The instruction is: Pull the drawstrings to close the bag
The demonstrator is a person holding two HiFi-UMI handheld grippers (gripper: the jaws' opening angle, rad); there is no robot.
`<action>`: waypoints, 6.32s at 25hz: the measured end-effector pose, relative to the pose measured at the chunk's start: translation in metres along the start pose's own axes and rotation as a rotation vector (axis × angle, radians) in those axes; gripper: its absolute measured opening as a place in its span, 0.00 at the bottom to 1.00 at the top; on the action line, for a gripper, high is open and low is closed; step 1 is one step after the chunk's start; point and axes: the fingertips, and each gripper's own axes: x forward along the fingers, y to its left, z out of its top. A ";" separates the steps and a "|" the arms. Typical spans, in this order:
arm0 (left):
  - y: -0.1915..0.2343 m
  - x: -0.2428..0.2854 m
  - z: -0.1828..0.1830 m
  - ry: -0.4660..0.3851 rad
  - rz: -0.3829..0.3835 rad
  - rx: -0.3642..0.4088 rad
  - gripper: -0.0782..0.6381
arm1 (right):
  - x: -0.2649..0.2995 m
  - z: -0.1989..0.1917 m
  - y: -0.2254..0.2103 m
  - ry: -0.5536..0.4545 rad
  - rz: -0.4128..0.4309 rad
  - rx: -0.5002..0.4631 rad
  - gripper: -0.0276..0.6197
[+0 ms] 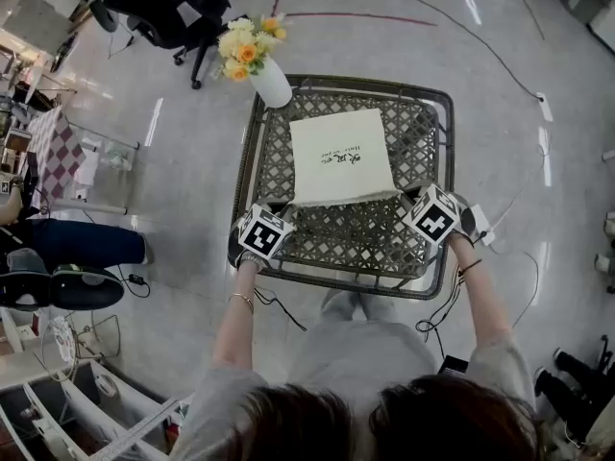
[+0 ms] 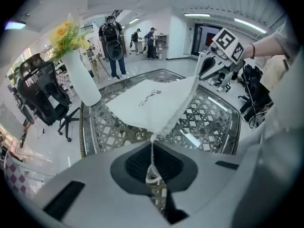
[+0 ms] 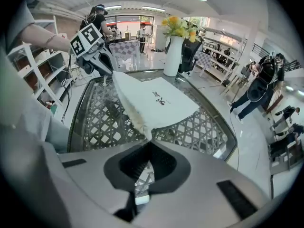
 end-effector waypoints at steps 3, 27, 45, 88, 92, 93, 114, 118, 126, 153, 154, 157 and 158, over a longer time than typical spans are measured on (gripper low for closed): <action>0.001 -0.009 0.007 -0.022 0.011 -0.007 0.15 | -0.011 0.004 -0.004 -0.015 -0.021 -0.013 0.08; 0.019 -0.083 0.072 -0.234 0.169 0.002 0.15 | -0.085 0.043 -0.035 -0.227 -0.146 0.007 0.08; 0.029 -0.145 0.108 -0.398 0.244 -0.029 0.15 | -0.139 0.080 -0.053 -0.380 -0.261 0.058 0.08; 0.054 -0.244 0.175 -0.750 0.469 -0.201 0.15 | -0.246 0.136 -0.101 -0.811 -0.573 0.247 0.08; 0.055 -0.243 0.174 -0.765 0.471 -0.230 0.15 | -0.246 0.131 -0.106 -0.833 -0.577 0.305 0.08; 0.055 -0.243 0.173 -0.768 0.472 -0.239 0.15 | -0.246 0.130 -0.107 -0.835 -0.581 0.314 0.08; 0.060 -0.246 0.175 -0.806 0.524 -0.267 0.15 | -0.249 0.114 -0.124 -0.881 -0.670 0.487 0.08; 0.062 -0.247 0.174 -0.816 0.531 -0.289 0.15 | -0.247 0.113 -0.126 -0.891 -0.668 0.514 0.08; 0.063 -0.249 0.174 -0.839 0.543 -0.322 0.15 | -0.247 0.106 -0.131 -0.914 -0.663 0.588 0.08; 0.059 -0.248 0.174 -0.868 0.573 -0.380 0.15 | -0.252 0.081 -0.145 -0.975 -0.696 0.758 0.08; 0.060 -0.248 0.174 -0.870 0.574 -0.382 0.15 | -0.252 0.080 -0.146 -0.977 -0.697 0.763 0.08; 0.060 -0.248 0.175 -0.876 0.575 -0.386 0.15 | -0.253 0.079 -0.147 -0.985 -0.698 0.780 0.08; 0.061 -0.249 0.175 -0.877 0.575 -0.388 0.15 | -0.253 0.079 -0.148 -0.988 -0.698 0.787 0.08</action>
